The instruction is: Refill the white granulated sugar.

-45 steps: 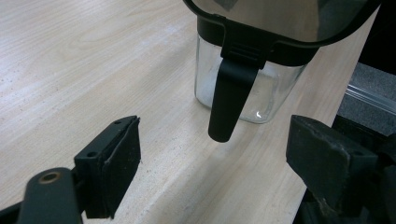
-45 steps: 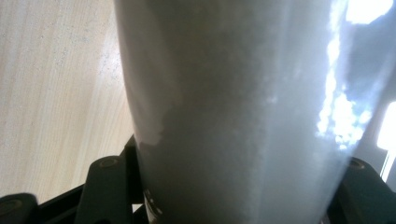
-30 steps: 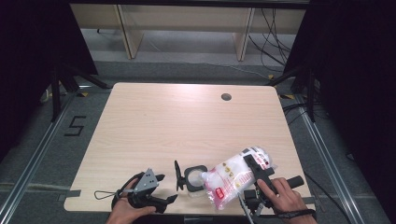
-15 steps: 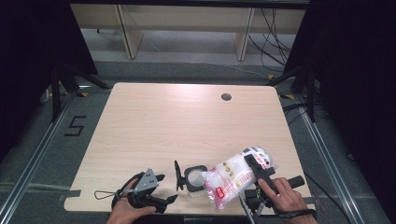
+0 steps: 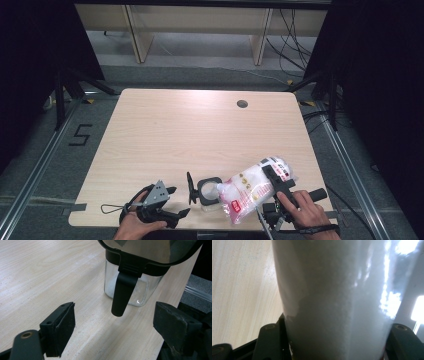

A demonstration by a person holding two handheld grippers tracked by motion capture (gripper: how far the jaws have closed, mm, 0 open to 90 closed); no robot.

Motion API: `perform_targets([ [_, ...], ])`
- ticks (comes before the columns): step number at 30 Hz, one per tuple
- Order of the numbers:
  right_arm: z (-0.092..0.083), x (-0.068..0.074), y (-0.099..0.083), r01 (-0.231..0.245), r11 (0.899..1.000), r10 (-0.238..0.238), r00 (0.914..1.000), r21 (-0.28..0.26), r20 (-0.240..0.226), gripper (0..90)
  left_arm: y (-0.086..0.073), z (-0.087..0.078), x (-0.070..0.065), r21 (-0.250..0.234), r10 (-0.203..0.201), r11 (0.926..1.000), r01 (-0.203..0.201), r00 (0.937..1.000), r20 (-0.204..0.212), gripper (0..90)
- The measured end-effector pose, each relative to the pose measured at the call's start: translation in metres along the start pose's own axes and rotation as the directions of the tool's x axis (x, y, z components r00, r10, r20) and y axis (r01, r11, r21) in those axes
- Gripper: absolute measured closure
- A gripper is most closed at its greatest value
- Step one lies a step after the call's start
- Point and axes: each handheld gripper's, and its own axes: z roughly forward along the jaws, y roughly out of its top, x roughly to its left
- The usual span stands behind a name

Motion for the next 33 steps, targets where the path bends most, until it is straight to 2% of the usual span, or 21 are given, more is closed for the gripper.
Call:
perform_targets([
  [1,0.0005,-0.0009,0.0000,0.006,1.000,-0.006,0.9999,-0.006,0.009,41.4,0.0000,0.0001,-0.0003,-0.003,-0.002,1.0000,0.002,1.0000,-0.003,17.4],
  [2,-0.0011,0.0021,-0.0002,-0.031,0.999,0.031,0.9995,0.018,-0.005,41.4,0.0003,-0.0006,-0.0001,0.001,0.002,1.0000,-0.002,1.0000,-0.007,17.4],
  [4,-0.0011,0.0003,0.0003,-0.004,1.000,0.004,1.0000,0.009,0.001,41.4,0.0001,-0.0002,0.0000,-0.002,0.003,1.0000,-0.003,1.0000,-0.004,17.4],
  [6,-0.0013,0.0012,0.0004,-0.019,1.000,0.019,0.9998,0.012,-0.003,41.4,-0.0001,0.0002,-0.0002,-0.003,-0.001,1.0000,0.001,1.0000,-0.002,17.4],
  [7,-0.0001,0.0002,0.0006,0.002,1.000,-0.002,1.0000,-0.003,0.005,41.4,0.0001,-0.0003,0.0001,-0.001,0.003,1.0000,-0.003,1.0000,-0.004,17.4],
  [9,-0.0001,-0.0006,0.0009,0.015,1.000,-0.015,0.9998,-0.010,0.013,41.4,0.0005,-0.0003,0.0006,-0.003,0.015,0.9999,-0.015,0.9999,-0.001,17.4],
  [10,-0.0002,0.0001,0.0007,0.000,1.000,0.000,1.0000,-0.005,0.002,41.4,0.0000,-0.0002,-0.0001,-0.001,0.002,1.0000,-0.002,1.0000,-0.004,17.4],
  [12,-0.0006,0.0003,0.0009,0.001,1.000,-0.001,1.0000,0.002,0.001,41.4,0.0001,-0.0003,0.0000,-0.002,0.003,1.0000,-0.003,1.0000,-0.004,17.4],
  [14,-0.0006,-0.0009,0.0008,0.020,1.000,-0.020,0.9997,-0.004,0.011,41.4,0.0006,-0.0001,0.0006,-0.006,0.017,0.9998,-0.017,0.9998,0.004,17.4],
  [16,-0.0025,-0.0002,0.0008,-0.001,1.000,0.001,0.9999,0.023,-0.012,41.4,0.0000,-0.0002,-0.0001,0.000,0.002,1.0000,-0.002,1.0000,-0.004,17.4],
  [18,-0.0016,0.0027,0.0002,-0.025,1.000,0.025,0.9997,0.016,0.003,41.4,0.0004,-0.0002,-0.0002,-0.004,0.001,1.0000,-0.001,1.0000,0.004,17.4],
  [21,-0.0016,0.0009,0.0000,-0.010,1.000,0.010,0.9999,0.009,0.004,41.4,0.0001,-0.0002,-0.0001,0.000,0.004,1.0000,-0.004,1.0000,-0.004,17.4],
  [22,-0.0027,0.0002,0.0007,-0.006,1.000,0.006,0.9999,0.025,-0.009,41.4,0.0002,-0.0001,-0.0004,-0.005,0.000,1.0000,0.000,1.0000,0.000,17.4],
  [23,-0.0012,0.0006,0.0004,-0.001,1.000,0.001,0.9999,0.003,0.013,41.4,0.0003,-0.0003,-0.0006,-0.003,-0.006,1.0000,0.006,1.0000,0.004,17.4],
  [24,-0.0011,0.0022,0.0000,-0.025,1.000,0.025,0.9997,0.000,0.009,41.4,0.0002,-0.0001,-0.0008,-0.004,-0.008,1.0000,0.008,1.0000,0.004,17.4],
  [25,-0.0010,0.0000,0.0005,0.007,1.000,-0.007,0.9999,-0.004,0.008,41.4,0.0001,0.0001,-0.0008,-0.006,-0.007,1.0000,0.007,1.0000,0.000,17.4],
  [27,-0.0006,-0.0012,0.0008,0.021,1.000,-0.021,0.9997,-0.009,0.014,41.4,0.0003,-0.0001,-0.0003,-0.006,0.002,1.0000,-0.002,1.0000,0.002,17.4],
  [30,-0.0006,-0.0012,0.0009,0.026,1.000,-0.026,0.9996,-0.009,0.014,41.4,0.0000,0.0000,-0.0006,-0.002,-0.004,1.0000,0.004,1.0000,-0.002,17.4],
  [33,-0.0006,-0.0009,0.0011,0.023,1.000,-0.023,0.9997,-0.006,0.012,41.4,0.0009,-0.0005,0.0007,-0.003,0.017,0.9998,-0.017,0.9998,0.005,17.4],
])
